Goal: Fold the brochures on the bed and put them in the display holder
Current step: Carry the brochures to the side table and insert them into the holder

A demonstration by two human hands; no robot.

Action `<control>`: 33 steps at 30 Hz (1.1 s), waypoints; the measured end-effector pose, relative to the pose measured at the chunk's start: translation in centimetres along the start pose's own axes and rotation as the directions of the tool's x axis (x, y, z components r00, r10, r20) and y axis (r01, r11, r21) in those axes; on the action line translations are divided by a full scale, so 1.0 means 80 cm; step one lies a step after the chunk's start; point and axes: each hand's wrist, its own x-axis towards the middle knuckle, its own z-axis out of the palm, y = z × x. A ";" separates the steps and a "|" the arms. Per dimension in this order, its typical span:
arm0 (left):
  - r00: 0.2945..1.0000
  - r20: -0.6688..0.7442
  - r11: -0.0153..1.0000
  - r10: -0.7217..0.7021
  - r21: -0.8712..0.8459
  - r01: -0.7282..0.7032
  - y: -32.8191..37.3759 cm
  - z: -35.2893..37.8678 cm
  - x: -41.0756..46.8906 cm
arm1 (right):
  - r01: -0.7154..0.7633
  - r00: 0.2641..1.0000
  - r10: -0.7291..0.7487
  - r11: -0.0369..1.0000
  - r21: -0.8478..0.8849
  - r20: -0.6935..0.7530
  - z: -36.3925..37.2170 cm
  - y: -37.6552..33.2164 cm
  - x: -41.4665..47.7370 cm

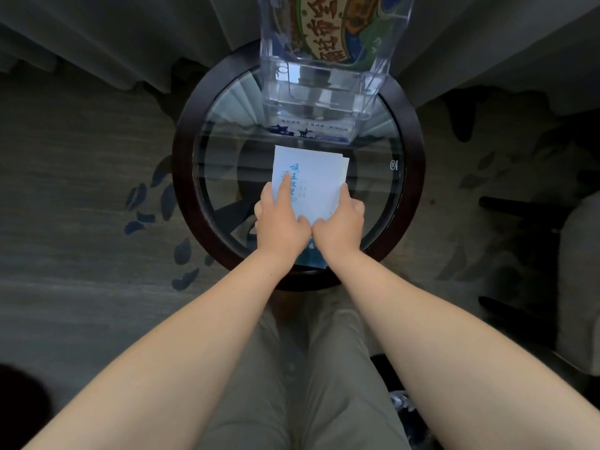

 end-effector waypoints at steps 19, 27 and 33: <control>0.972 -0.163 0.985 0.168 0.063 -0.160 0.068 -0.118 -0.066 | 0.179 0.982 -0.169 0.975 0.135 -0.079 -0.110 -0.060 -0.066; 0.896 -0.214 0.911 0.388 0.234 -0.339 0.162 -0.220 -0.093 | 0.447 0.889 -0.422 0.885 0.133 -0.176 -0.206 -0.154 -0.095; 0.825 -0.276 0.861 0.494 0.284 -0.421 0.231 -0.286 -0.092 | 0.609 0.779 -0.574 0.789 0.084 -0.254 -0.265 -0.223 -0.082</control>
